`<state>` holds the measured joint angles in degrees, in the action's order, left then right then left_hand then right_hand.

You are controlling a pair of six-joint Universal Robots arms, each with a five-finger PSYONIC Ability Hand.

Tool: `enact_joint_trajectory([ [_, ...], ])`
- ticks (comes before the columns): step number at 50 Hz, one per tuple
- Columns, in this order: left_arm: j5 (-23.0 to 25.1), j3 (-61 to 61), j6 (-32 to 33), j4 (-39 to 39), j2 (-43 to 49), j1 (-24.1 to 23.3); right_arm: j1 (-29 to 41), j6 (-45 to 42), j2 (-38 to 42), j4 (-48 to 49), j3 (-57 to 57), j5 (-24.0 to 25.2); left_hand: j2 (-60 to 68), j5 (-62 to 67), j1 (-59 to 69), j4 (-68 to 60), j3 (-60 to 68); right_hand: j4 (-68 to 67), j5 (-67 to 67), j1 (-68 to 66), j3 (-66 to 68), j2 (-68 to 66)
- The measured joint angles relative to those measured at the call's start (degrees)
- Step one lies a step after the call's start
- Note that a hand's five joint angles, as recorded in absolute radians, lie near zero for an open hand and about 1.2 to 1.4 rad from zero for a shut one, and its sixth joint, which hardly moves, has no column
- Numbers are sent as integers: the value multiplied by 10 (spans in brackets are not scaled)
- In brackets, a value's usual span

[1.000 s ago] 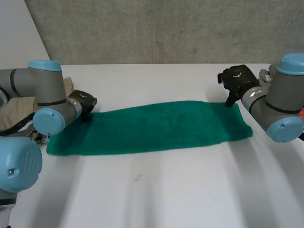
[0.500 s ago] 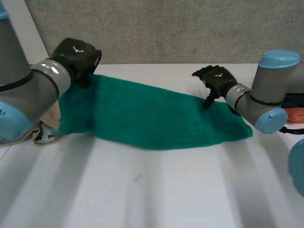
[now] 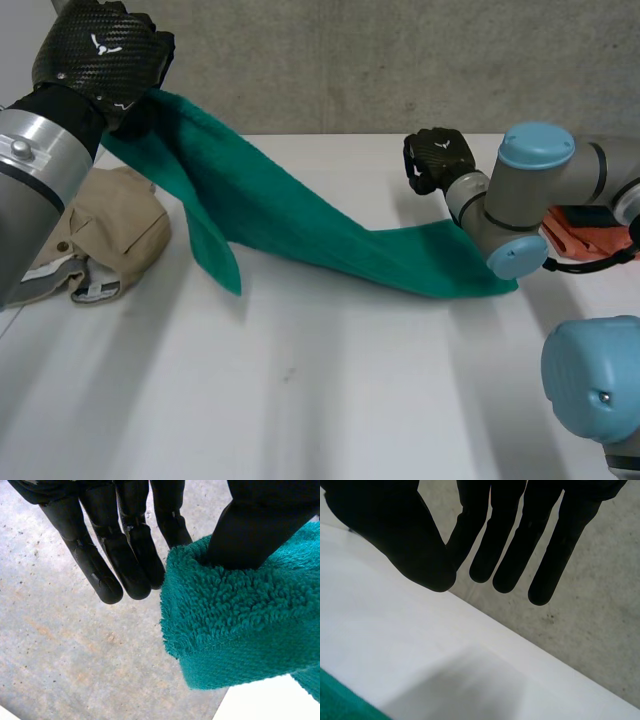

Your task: Fold the laundry.

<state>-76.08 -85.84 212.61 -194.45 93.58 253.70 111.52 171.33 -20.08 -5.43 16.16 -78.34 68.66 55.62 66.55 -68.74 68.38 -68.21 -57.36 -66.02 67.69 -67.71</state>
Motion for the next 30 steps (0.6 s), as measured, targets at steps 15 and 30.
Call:
enact_joint_trajectory([
  [15, 5, 1, -15, 10, -2, -11, 6, -39, -101, -76, 158, 176, 0, 0, 0, 0, 0, 496, 504, 466, -497, 482],
  [30, 10, -11, -27, 9, -29, -8, 47, -80, -33, -146, 95, 165, 0, 0, 0, 0, 0, 52, 46, 21, -45, 36],
])
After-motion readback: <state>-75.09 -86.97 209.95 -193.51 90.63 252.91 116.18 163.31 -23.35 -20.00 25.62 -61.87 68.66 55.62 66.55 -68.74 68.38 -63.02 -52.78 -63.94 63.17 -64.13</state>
